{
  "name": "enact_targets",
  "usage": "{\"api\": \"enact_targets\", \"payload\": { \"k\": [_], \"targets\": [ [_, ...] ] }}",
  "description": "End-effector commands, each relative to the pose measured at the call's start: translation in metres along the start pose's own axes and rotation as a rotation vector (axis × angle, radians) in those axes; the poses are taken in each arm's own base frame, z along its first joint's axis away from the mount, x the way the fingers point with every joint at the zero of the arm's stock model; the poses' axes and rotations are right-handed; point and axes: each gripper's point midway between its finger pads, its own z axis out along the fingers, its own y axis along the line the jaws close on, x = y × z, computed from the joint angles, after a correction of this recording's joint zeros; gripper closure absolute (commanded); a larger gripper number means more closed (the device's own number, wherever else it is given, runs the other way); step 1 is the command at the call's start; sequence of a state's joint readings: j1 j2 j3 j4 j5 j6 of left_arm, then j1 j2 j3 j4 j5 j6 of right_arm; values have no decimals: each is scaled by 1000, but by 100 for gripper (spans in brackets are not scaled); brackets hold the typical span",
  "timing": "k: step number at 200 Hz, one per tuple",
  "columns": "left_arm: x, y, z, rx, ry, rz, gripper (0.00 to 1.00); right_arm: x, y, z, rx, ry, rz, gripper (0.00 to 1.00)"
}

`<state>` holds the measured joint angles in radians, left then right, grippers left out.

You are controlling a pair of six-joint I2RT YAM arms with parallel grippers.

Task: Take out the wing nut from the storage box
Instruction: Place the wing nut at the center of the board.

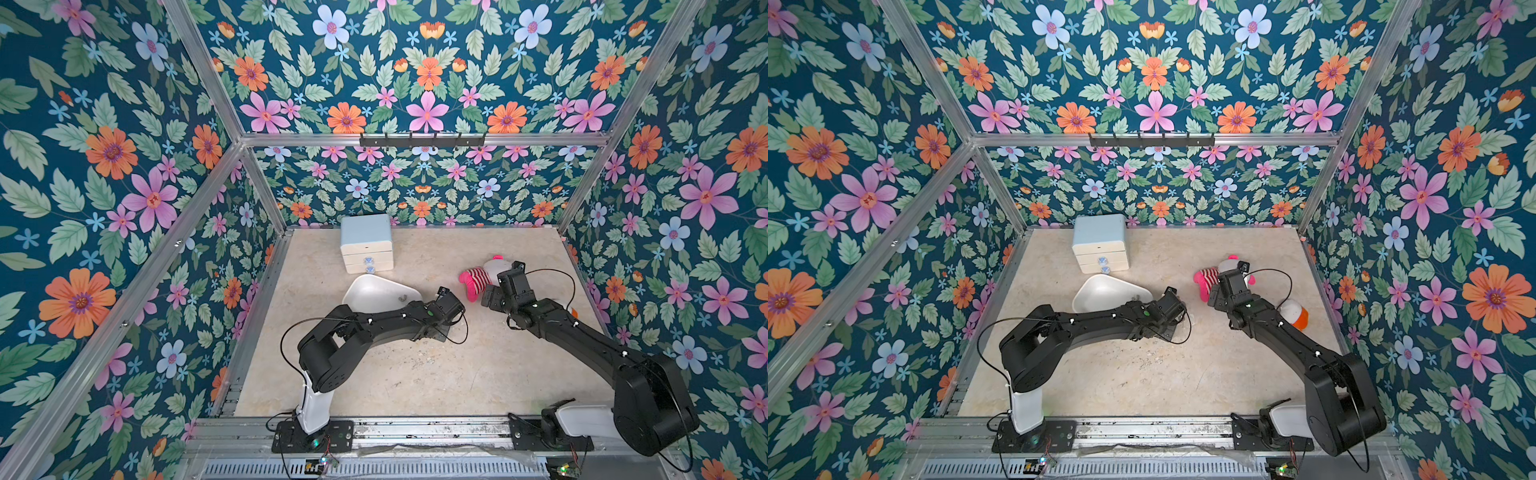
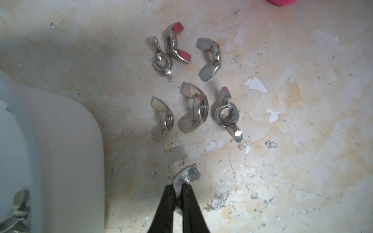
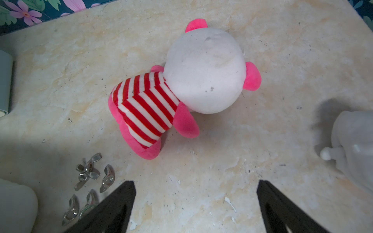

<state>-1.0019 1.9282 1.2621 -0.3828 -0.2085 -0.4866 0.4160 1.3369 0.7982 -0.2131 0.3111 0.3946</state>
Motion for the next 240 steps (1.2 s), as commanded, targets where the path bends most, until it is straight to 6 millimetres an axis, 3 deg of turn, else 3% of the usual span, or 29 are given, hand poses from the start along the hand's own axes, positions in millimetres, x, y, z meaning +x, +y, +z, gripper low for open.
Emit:
{"api": "enact_targets", "payload": {
  "k": [1, 126, 161, 240],
  "targets": [
    [1, 3, 2, -16, 10, 6, 87, 0, 0, -1, -5, -4, 2, 1],
    [4, 8, 10, -27, 38, -17, 85, 1, 0, -1, -7, -6, 7, 1],
    [5, 7, 12, -24, 53, -8, 72, 0, 0, -2, -7, -9, 7, 1],
    [2, 8, 8, -30, 40, -16, 61, 1, -1, -3, -7, -8, 8, 1]
  ]
}}
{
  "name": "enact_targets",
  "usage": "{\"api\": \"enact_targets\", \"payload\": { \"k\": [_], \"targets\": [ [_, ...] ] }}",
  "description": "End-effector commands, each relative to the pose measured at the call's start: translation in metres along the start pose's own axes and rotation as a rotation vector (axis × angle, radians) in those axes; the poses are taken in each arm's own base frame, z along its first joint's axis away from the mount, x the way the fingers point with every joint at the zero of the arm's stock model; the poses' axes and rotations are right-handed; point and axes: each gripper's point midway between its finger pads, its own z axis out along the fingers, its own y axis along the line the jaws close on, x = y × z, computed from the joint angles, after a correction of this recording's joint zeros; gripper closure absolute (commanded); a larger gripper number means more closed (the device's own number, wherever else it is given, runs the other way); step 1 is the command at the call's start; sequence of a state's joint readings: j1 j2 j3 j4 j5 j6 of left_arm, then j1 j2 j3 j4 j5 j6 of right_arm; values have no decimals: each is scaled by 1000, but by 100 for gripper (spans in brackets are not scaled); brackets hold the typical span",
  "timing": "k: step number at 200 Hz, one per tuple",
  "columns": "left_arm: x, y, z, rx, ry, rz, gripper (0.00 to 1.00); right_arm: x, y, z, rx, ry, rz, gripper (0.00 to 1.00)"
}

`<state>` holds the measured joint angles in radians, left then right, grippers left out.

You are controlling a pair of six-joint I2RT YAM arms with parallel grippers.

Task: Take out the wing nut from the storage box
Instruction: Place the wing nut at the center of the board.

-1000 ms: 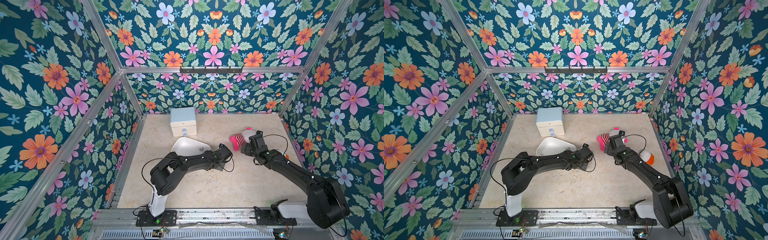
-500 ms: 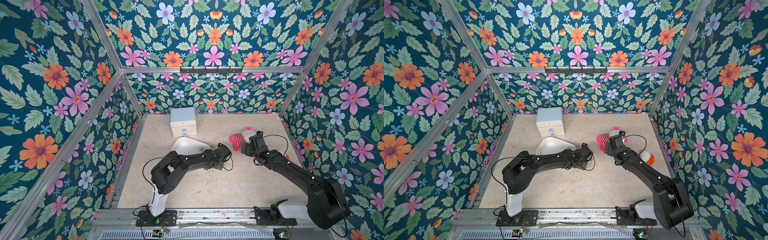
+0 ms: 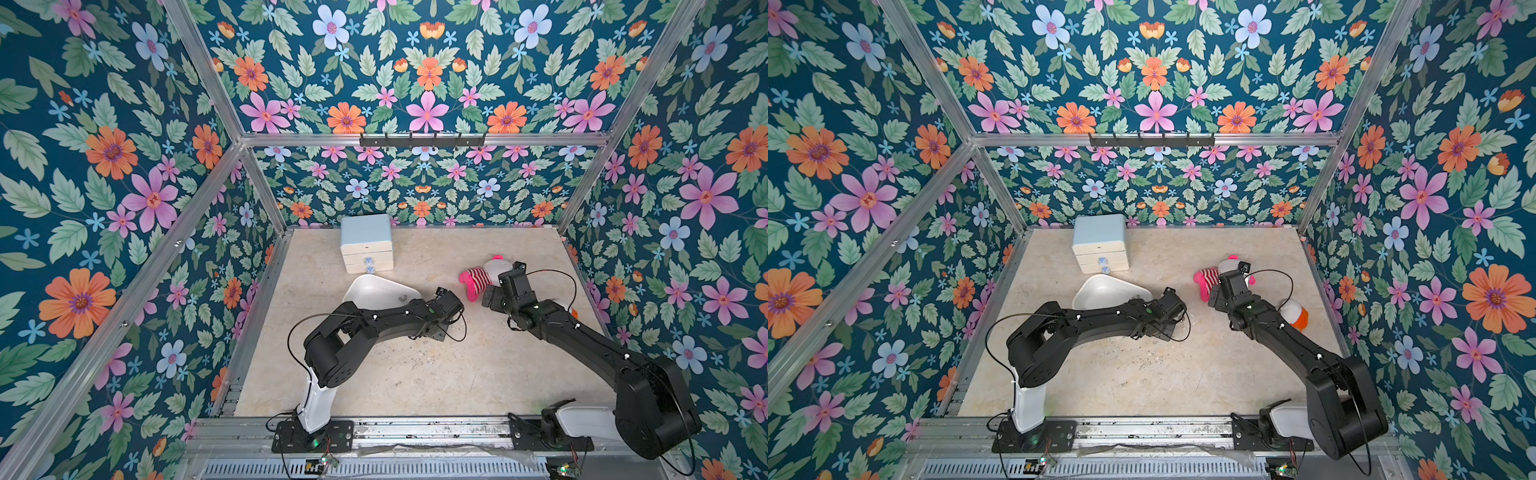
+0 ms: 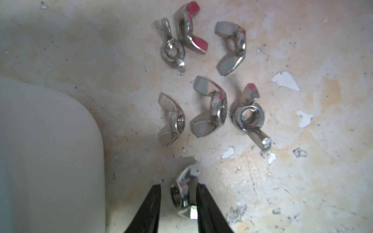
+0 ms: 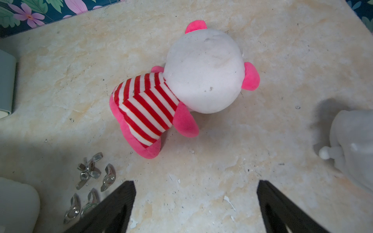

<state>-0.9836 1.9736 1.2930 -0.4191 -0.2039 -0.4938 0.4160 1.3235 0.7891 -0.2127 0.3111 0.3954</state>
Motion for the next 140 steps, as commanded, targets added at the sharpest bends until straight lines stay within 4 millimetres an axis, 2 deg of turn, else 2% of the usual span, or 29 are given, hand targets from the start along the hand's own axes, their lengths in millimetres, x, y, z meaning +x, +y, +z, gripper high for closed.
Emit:
{"api": "enact_targets", "payload": {
  "k": [1, 33, 61, 107, 140],
  "targets": [
    [-3, 1, -4, -2, -6, -6, 60, 0, 0, -1, -5, -4, 6, 1],
    [-11, 4, -12, -11, -44, -22, 45, 0, 0, -1, -5, -6, 7, 1],
    [-24, 5, -27, -1, -97, -37, 37, 1, 0, -1, -4, -3, 6, 1],
    [-52, 8, -62, 8, -191, -53, 34, 1, 1, 0, -7, -3, 6, 1],
    [-68, 20, -88, -23, -254, -68, 31, -1, 2, 0, -9, -3, 5, 1]
  ]
}}
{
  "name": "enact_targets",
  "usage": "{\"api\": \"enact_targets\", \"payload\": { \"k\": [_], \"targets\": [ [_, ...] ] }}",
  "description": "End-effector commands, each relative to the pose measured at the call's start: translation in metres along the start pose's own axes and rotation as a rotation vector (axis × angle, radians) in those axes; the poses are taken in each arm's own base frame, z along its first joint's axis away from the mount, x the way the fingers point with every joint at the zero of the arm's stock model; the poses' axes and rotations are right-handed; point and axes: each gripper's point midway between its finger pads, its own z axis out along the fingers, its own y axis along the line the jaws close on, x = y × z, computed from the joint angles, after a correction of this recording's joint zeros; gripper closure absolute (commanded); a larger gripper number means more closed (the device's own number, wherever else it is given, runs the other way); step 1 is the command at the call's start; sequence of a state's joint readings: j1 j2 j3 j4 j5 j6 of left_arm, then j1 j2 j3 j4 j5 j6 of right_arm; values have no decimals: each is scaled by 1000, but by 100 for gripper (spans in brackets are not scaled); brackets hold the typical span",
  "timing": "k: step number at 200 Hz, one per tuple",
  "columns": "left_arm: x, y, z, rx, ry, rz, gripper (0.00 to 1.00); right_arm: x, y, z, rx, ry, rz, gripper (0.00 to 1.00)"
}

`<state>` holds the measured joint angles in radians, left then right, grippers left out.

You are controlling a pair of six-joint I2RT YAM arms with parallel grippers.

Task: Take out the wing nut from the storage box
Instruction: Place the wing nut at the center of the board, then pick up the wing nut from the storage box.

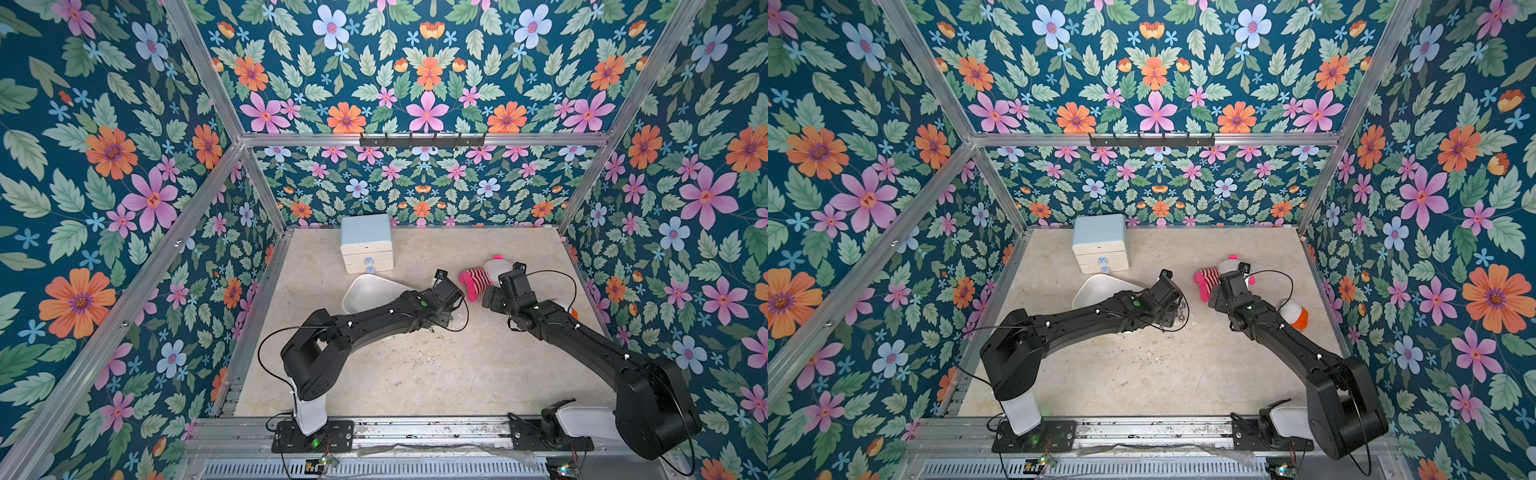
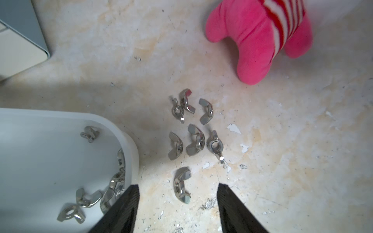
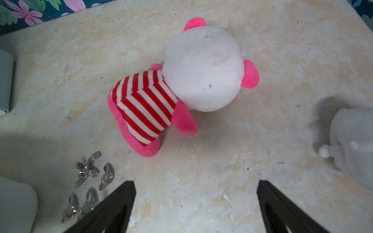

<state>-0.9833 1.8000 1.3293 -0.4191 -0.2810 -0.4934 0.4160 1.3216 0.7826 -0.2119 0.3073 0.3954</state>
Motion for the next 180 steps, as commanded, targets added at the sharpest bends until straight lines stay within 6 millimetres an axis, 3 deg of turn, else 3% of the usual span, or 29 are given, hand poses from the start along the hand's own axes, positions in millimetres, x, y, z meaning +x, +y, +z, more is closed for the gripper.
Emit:
{"api": "enact_targets", "payload": {
  "k": [1, 39, 64, 92, 141, 180],
  "targets": [
    [-14, 13, -14, -51, -44, 2, 31, -3, 2, -1, -8, -8, 6, 1],
    [-26, 54, -24, -105, -62, -61, 30, -4, 3, -1, -11, -8, 5, 1],
    [-23, 89, -18, -136, -54, -103, 30, -4, 4, -1, -13, -7, 3, 1],
    [-12, 112, -3, -125, -37, -126, 33, -6, 6, 0, -18, -7, 3, 1],
    [5, 124, 24, -100, 24, -146, 38, -10, 8, 0, -18, -8, -2, 1],
    [6, 138, 36, -101, 38, -291, 40, -10, 9, -1, -20, -7, -5, 1]
  ]
}}
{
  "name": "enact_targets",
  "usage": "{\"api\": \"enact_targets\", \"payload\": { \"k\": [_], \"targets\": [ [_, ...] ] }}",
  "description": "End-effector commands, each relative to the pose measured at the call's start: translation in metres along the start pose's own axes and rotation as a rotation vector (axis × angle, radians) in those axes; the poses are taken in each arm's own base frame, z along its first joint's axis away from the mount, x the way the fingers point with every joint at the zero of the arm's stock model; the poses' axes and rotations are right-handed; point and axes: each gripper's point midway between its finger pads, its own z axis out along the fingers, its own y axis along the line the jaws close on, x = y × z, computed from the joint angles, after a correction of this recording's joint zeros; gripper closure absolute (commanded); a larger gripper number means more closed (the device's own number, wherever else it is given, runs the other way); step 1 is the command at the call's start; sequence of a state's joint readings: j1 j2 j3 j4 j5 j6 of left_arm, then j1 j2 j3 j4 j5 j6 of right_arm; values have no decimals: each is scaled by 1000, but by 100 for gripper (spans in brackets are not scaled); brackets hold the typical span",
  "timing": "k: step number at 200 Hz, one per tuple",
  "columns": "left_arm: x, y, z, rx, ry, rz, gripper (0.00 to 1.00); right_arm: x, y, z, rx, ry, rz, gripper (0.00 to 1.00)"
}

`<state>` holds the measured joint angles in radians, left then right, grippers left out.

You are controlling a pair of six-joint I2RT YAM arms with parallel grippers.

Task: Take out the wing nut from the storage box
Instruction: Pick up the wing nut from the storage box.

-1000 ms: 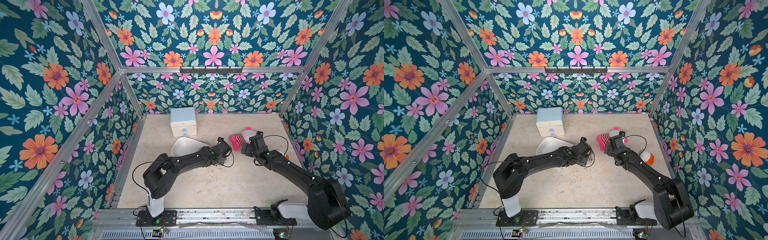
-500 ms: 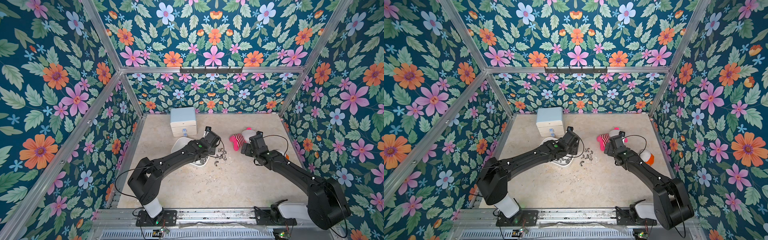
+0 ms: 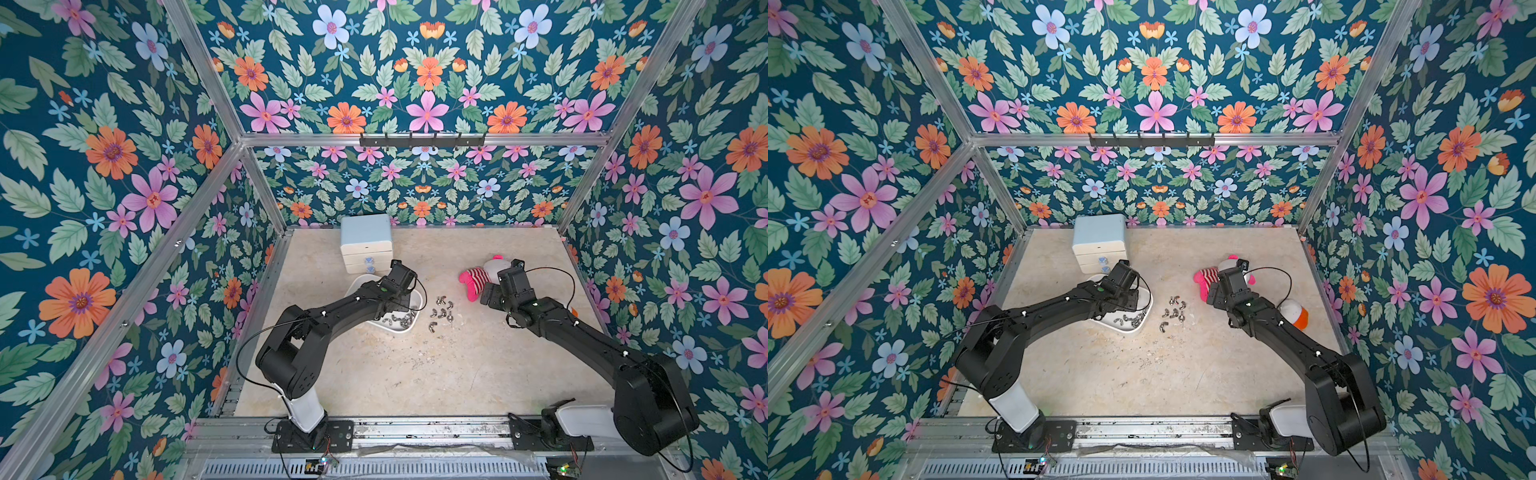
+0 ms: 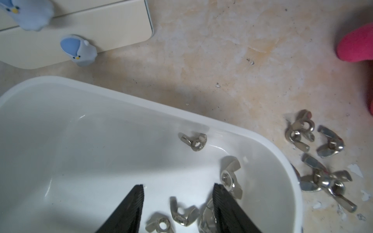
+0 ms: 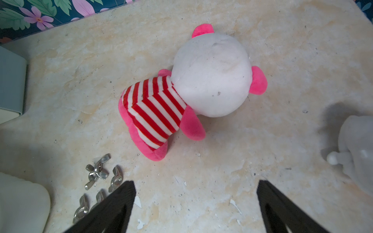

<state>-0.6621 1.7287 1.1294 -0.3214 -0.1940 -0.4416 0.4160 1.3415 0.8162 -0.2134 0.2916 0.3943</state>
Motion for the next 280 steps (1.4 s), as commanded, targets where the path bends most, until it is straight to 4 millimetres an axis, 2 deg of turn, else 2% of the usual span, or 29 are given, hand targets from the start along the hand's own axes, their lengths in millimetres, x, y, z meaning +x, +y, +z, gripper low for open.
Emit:
{"api": "enact_targets", "payload": {
  "k": [1, 21, 46, 71, 94, 126, 160, 194, 280],
  "targets": [
    [-7, 1, 4, 32, -11, -98, 40, -2, 1, -1, 1, -5, -7, 1],
    [-12, 3, 8, 39, -18, -140, 43, -2, 1, -1, 0, -5, -8, 1],
    [-15, 0, 16, 27, -8, -102, 47, -1, 0, -1, 1, -3, -8, 1],
    [-14, -8, 20, 16, -4, 41, 51, 0, -1, -1, 4, -3, -8, 1],
    [-9, -4, 20, -8, 7, 137, 52, 2, -3, -1, 9, -3, -9, 1],
    [-2, -17, 24, 62, 30, 272, 54, 6, -2, 3, 4, 6, -5, 1],
    [7, -15, 33, 45, 78, 377, 56, 5, -2, 3, 2, 3, -2, 1],
    [3, -17, 36, 43, 59, 412, 59, 5, -3, 2, 9, 5, -5, 1],
    [9, -16, 49, -1, 76, 480, 66, 6, -3, 2, 9, 5, -3, 1]
  ]
}}
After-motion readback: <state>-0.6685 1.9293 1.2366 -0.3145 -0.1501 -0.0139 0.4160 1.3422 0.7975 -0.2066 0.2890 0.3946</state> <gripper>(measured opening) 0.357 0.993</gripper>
